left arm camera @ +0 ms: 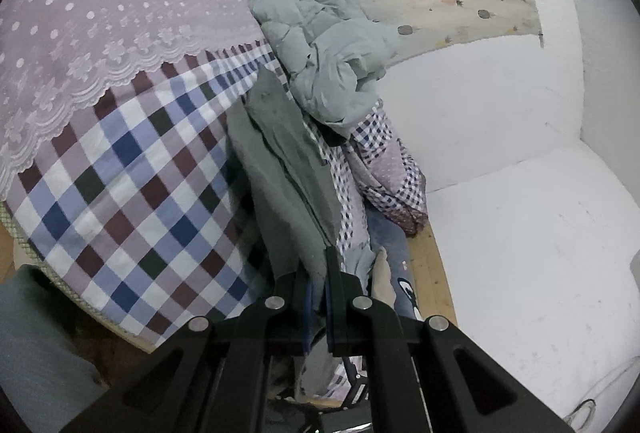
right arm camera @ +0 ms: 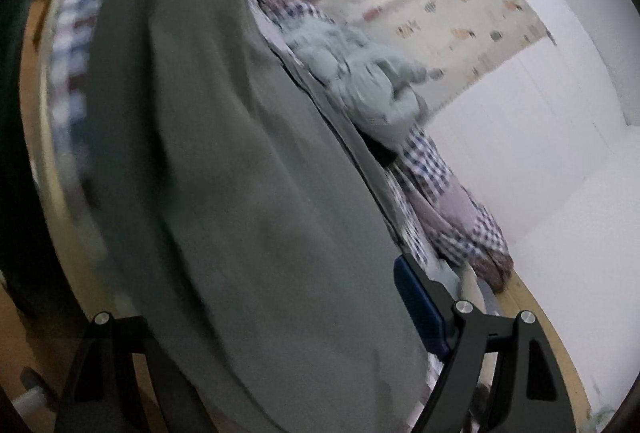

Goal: Fold clothes

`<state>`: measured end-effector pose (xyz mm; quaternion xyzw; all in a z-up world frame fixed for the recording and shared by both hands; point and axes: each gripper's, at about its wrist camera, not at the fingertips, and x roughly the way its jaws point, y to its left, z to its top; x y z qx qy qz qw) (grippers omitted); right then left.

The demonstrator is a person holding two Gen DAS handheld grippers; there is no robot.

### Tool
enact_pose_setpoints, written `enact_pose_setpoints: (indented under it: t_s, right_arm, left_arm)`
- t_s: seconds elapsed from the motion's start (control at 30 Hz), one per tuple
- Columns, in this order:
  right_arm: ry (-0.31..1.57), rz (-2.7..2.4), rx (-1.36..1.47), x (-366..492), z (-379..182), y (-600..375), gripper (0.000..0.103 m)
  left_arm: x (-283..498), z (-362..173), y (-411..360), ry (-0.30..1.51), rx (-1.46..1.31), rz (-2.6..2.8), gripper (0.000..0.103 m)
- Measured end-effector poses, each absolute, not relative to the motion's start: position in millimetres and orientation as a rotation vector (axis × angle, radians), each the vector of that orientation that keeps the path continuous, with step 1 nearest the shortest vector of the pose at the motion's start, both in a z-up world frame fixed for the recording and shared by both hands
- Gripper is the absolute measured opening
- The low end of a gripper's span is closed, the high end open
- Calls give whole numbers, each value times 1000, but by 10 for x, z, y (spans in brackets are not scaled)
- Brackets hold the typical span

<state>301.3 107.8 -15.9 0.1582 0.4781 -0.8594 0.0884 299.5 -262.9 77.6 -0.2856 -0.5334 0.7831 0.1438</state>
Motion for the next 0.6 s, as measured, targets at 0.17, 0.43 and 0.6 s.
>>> enact_pose_setpoints:
  t_s: [0.17, 0.43, 0.6]
  right_arm:
    - [1482, -2616, 550, 2872, -91, 1595, 84]
    - [1641, -2544, 515, 3075, -147, 2062, 58]
    - [1742, -2464, 481, 3213, -274, 2106, 51]
  left_arm:
    - [2924, 819, -2619, -1529, -823, 2258, 3]
    - [2863, 789, -2609, -1509, -848, 2262, 3]
    - [2846, 751, -2629, -1512, -862, 2262, 3]
